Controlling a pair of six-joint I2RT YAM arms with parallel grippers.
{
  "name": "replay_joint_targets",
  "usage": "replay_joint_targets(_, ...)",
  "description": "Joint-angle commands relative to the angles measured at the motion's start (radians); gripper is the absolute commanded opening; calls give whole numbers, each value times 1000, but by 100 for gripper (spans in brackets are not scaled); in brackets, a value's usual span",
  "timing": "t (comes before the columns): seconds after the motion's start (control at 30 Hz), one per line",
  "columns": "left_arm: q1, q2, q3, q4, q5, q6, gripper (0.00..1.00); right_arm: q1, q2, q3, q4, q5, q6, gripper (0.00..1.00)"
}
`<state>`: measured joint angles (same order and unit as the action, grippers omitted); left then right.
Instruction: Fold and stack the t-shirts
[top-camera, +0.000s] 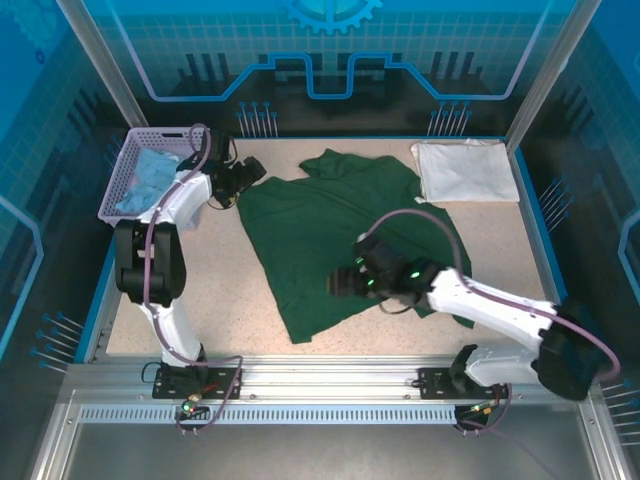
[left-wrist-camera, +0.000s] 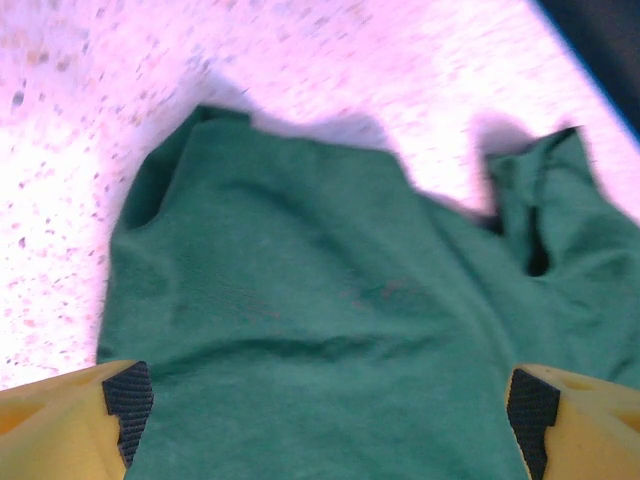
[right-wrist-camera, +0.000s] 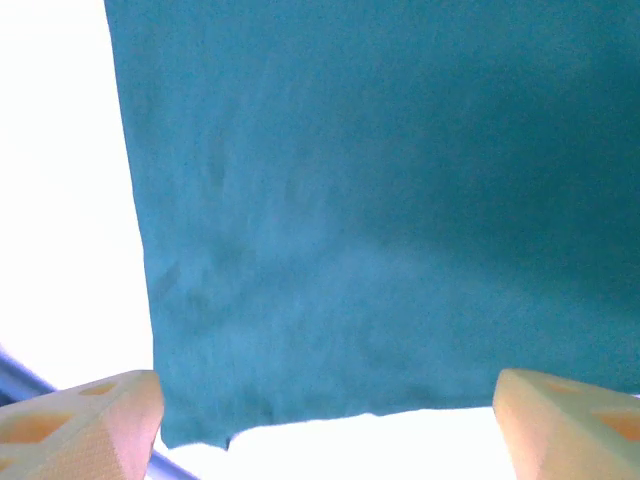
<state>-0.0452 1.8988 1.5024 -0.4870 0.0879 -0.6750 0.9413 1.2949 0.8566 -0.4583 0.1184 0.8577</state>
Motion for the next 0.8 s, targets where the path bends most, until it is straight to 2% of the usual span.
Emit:
replay_joint_targets(0.0,9,61,8,-17,35,-7,92,175,133,130,-140,74,18,86)
replay_joint_targets(0.1,11,95,9,-8,59,-9,89,281,284,253,-214,93,28,86)
replay_joint_targets(0.17,10,105,8,-25,7,10,88,317,364,313,-217,49,20,86)
replay_joint_targets(0.27,14,102,-21,-17,-55,29,89,365,499,453,-308,52,-16,86)
replay_joint_targets(0.37,15,120,-40,15,-30,11,88,376,593,546,-378,72,-22,86)
replay_joint_targets(0.57,15,148,-77,79,-17,-6,80,366,717,632,-399,56,-48,79)
replay_joint_targets(0.7,15,154,-98,115,11,-21,68,347,791,654,-429,34,-27,65)
replay_joint_targets(0.77,15,151,-104,126,8,-22,59,341,804,649,-423,22,-26,54)
